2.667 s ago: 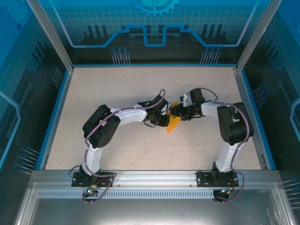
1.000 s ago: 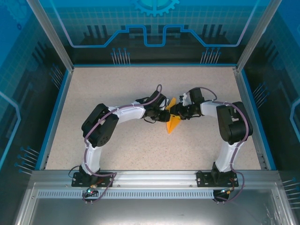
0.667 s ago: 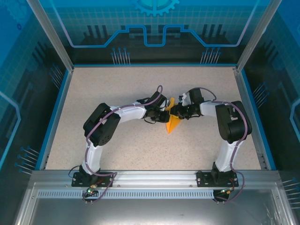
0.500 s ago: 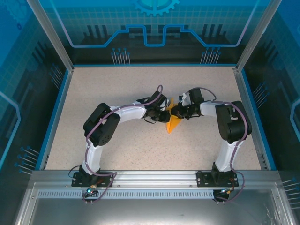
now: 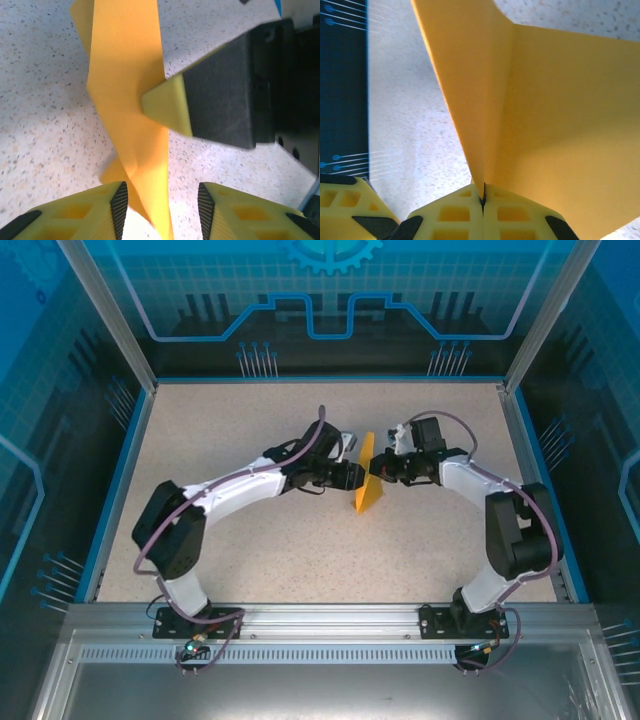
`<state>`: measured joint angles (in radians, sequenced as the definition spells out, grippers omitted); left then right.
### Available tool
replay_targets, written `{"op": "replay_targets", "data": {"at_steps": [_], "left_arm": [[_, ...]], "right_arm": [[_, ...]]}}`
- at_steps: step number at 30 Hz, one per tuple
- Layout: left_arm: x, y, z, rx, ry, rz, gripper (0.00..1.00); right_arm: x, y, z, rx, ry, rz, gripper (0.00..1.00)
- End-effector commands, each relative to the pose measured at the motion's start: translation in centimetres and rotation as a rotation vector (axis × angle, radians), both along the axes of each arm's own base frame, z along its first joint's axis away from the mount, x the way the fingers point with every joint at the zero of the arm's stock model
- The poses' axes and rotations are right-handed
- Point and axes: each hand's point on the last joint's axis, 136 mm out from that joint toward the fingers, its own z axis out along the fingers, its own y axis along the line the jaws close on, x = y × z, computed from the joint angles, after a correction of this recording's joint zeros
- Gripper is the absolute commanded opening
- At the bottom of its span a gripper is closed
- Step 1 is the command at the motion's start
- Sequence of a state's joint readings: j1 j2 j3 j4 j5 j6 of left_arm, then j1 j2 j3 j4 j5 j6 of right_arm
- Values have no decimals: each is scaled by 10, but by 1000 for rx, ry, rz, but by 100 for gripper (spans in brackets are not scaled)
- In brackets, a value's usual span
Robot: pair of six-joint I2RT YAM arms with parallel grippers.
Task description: Fold a paper plane with a square sheet of paper (pick it up from the middle)
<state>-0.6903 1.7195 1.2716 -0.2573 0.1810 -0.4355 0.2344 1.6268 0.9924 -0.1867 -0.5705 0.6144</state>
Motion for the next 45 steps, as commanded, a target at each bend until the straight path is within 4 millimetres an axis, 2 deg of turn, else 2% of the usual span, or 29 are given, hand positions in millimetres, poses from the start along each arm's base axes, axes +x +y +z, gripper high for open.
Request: {"op": "replay_targets", "data": {"at_steps": [1,5,10,14,18,24,27,30,37,40,45], "left_arm": [[-7,8,14,-84,10,59,50],[-12,15,34,-188,-19,104,64],[-14,21,50,-340,16,148,68],[-18,18,60,-498,79,205,70],[-17,18,72,-635,112,259,80],[-17,18,75,-755,179,306,80],[-13,11,83,-802,189,288,79],[-13,9,82,-787,208,284,78],[-21,26,65,-661,216,346,80],[-25,29,57,-675,247,377,81],[-20,18,75,-803,262,350,82]], "right_arm": [[-1,5,30,116,-13,2,3],[0,13,59,234,-46,13,3],[1,16,85,315,-83,22,2],[2,18,98,357,-104,23,2],[2,20,105,400,-114,24,2],[4,22,119,450,-137,24,1],[4,23,123,477,-138,26,0],[3,22,125,477,-144,19,0],[4,19,130,470,-169,14,0],[4,19,134,474,-183,17,0],[3,20,135,489,-176,14,0]]}}
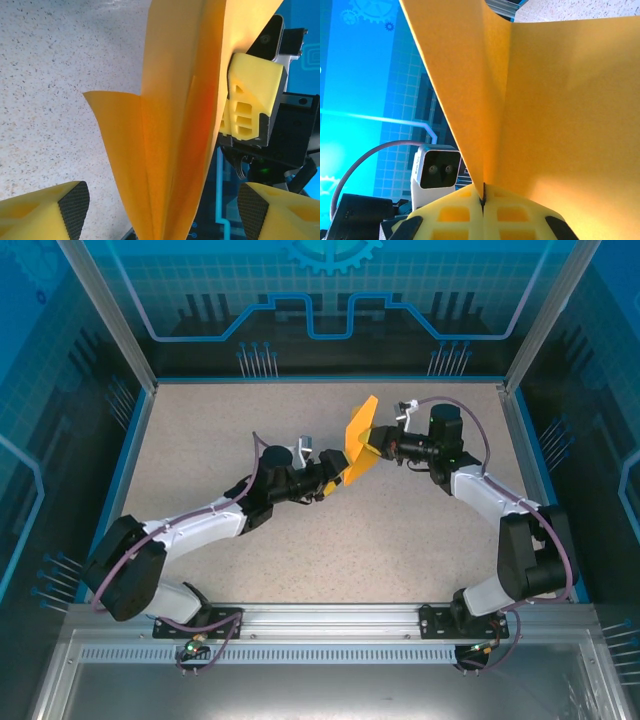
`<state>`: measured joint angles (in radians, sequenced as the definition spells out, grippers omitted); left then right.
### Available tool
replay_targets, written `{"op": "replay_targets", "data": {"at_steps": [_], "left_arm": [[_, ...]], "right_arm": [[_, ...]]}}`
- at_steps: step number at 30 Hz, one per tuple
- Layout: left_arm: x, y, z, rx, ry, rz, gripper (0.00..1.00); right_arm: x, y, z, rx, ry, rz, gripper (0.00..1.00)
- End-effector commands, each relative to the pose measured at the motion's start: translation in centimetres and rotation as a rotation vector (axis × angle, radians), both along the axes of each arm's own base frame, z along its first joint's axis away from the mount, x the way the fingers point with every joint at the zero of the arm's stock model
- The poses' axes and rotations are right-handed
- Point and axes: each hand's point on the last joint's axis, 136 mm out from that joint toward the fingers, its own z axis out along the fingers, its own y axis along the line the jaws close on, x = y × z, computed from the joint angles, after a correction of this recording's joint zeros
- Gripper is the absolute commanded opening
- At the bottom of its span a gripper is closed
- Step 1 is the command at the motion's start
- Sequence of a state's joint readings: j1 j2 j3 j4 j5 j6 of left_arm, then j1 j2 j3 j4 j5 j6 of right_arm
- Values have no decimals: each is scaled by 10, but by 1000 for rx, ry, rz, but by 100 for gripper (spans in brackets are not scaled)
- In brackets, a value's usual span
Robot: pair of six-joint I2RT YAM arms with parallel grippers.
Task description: Fold a paper plane with a square sheet of paper (pick it up from the middle)
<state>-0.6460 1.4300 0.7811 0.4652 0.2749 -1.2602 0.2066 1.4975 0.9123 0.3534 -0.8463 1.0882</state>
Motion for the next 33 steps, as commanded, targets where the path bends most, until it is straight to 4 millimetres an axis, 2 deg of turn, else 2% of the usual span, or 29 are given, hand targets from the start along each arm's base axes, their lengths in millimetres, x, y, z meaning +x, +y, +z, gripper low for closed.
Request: {"op": "replay_targets", "data": {"at_steps": [1,4,8,10,17,19,23,33], "left_arm": [[2,-8,17,-94,-14,-2,82],[5,-8,20,-109,-28,8,81],[10,-14,35,-125,-64,-12,77],[10,-15,34,-108,-61,-19,73],[8,-15,25,-72,-51,-42,47],[7,-16,24,-55,-52,-49,43],[7,-13,23,-24,-61,-48,30],[6,-10,21,39,-81,-64,11]], "right_arm": [[-4,-4,13,26,-36,2,0],[-5,-3,15,36,-37,4,0],[-7,-3,14,38,-29,9,0],[-8,-3,14,37,-31,9,0],[-8,-4,16,36,-37,9,0],[-11,-5,6,32,-12,11,0],[-11,-6,2,29,-4,9,0],[-11,-6,-3,20,4,14,0]]}}
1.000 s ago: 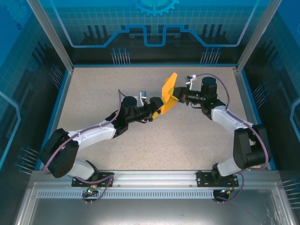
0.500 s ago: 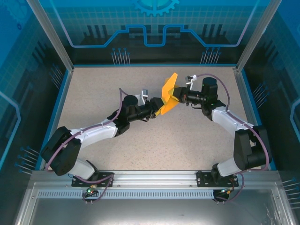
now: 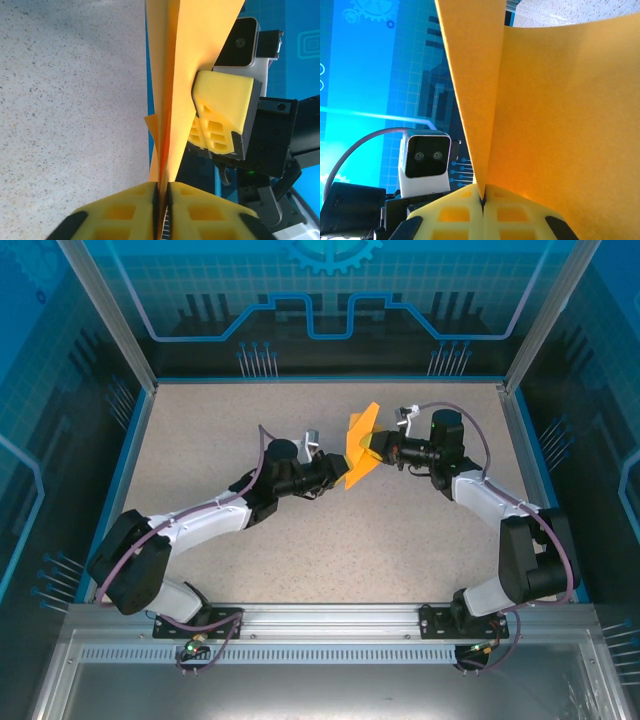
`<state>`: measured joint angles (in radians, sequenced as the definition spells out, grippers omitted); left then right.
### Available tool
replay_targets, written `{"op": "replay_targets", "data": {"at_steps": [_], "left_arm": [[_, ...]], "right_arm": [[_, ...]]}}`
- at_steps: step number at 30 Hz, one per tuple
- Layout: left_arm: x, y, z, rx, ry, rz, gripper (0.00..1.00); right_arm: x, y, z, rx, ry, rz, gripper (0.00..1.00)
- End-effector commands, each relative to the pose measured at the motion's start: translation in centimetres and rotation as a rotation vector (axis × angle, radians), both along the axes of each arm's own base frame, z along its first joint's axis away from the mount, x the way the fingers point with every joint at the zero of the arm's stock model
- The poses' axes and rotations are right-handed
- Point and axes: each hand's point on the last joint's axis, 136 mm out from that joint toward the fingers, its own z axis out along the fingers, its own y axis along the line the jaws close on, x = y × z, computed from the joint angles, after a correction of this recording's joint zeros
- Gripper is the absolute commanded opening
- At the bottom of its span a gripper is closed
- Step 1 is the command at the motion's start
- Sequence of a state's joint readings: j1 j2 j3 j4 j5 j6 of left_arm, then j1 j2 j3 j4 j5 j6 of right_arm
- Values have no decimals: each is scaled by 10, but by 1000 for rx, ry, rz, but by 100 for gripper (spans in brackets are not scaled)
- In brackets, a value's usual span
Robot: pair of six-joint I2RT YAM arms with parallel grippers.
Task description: Fold a paper plane with a square sheet of paper (pick it up from the middle)
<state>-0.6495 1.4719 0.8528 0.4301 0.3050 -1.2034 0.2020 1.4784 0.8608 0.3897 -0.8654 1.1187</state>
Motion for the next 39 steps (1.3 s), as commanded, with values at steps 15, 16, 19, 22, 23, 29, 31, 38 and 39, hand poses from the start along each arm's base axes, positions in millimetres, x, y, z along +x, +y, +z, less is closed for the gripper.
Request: {"op": "replay_targets", "data": {"at_steps": [15,16,19,22,23,29,31,38,39], "left_arm": [[-4,29,12,405,-162,-93,5],[-5,37,11,506,-180,-109,4],[-5,64,3,928,-287,-145,3],[4,93,4,1356,-394,-139,3],[8,101,5,1481,-421,-133,3],[24,101,-6,1893,-551,-168,2],[25,91,-20,1971,-584,-217,3],[7,45,-76,2074,-739,-397,3],[4,41,-84,2076,-752,-416,3]], "right_arm": [[1,-29,-6,-140,-35,-38,47],[1,-33,-6,-154,-38,-41,50],[0,-41,-9,-196,-46,-44,58],[1,-46,-14,-228,-42,-52,60],[2,-47,-15,-237,-41,-57,61],[5,-52,-21,-253,-37,-67,64],[5,-53,-21,-254,-37,-70,65],[5,-52,-31,-240,-1,-53,65],[5,-53,-34,-241,10,-53,64]]}}
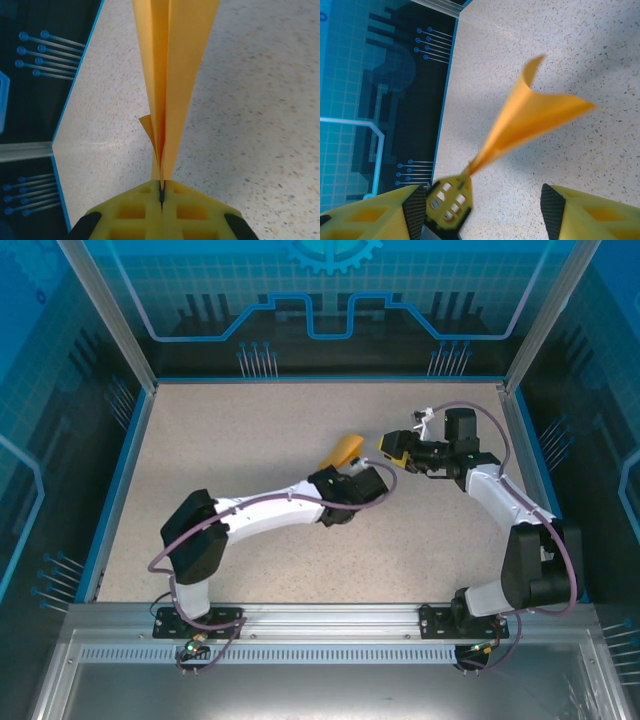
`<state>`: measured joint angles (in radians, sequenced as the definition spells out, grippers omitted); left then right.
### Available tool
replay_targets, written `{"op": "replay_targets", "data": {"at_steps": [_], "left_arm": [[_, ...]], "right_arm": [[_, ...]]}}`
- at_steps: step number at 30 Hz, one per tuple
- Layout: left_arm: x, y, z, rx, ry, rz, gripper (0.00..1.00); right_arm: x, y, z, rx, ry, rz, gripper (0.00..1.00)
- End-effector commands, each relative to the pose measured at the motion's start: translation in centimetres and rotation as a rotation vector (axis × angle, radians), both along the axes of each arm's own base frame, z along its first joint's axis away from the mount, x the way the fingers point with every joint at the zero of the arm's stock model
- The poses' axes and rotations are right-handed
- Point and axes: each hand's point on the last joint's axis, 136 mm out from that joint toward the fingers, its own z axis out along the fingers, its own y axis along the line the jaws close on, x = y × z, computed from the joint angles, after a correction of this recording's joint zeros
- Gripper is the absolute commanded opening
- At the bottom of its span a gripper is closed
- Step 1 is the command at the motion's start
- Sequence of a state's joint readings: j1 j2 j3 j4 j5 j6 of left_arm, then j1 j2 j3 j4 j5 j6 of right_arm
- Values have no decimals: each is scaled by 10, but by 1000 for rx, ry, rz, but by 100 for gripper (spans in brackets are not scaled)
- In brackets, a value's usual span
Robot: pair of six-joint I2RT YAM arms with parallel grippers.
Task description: Fold a paper plane with a square sheet of paper (pick it up from the middle)
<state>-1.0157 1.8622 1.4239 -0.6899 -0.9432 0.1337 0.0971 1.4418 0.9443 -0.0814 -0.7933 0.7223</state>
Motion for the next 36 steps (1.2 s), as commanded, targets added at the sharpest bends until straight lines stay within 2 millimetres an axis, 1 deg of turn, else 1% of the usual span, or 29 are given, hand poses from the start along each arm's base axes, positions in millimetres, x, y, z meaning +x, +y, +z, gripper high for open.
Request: {"op": "replay_targets", "data": {"at_steps": [1,4,9,14,15,17,20,22,26,29,30,32,36], "left_arm": [[-5,-11,-14,94,-39,-71,3],[-19,-23,-40,103,-10,-135,4],[-40,-38,-76,96,67,-225,6],[-54,-49,-98,71,153,-280,10],[-56,-50,-100,66,164,-286,11],[-61,-55,-103,47,190,-306,13],[-65,-59,-104,21,216,-319,17],[-68,-60,-105,12,233,-325,21],[-74,-62,-104,-36,263,-328,30],[-80,-66,-98,-83,295,-327,40],[-82,-68,-94,-112,309,-324,45],[-86,-71,-81,-183,338,-315,55],[-93,-74,-46,-386,457,-277,64]], "right_arm": [[4,-6,-6,5,24,0,63],[6,-8,-15,15,52,-7,60],[7,-2,-25,33,80,17,55],[3,15,-46,31,130,57,50],[1,19,-50,30,140,67,49],[-4,30,-64,15,164,89,46],[-10,43,-79,-1,192,118,43],[-15,47,-92,-21,217,128,39],[-26,47,-117,-75,269,138,34],[-32,46,-131,-116,295,143,31],[-40,43,-141,-133,321,145,30],[-47,41,-150,-159,343,150,28],[-57,33,-163,-214,364,150,26]]}}
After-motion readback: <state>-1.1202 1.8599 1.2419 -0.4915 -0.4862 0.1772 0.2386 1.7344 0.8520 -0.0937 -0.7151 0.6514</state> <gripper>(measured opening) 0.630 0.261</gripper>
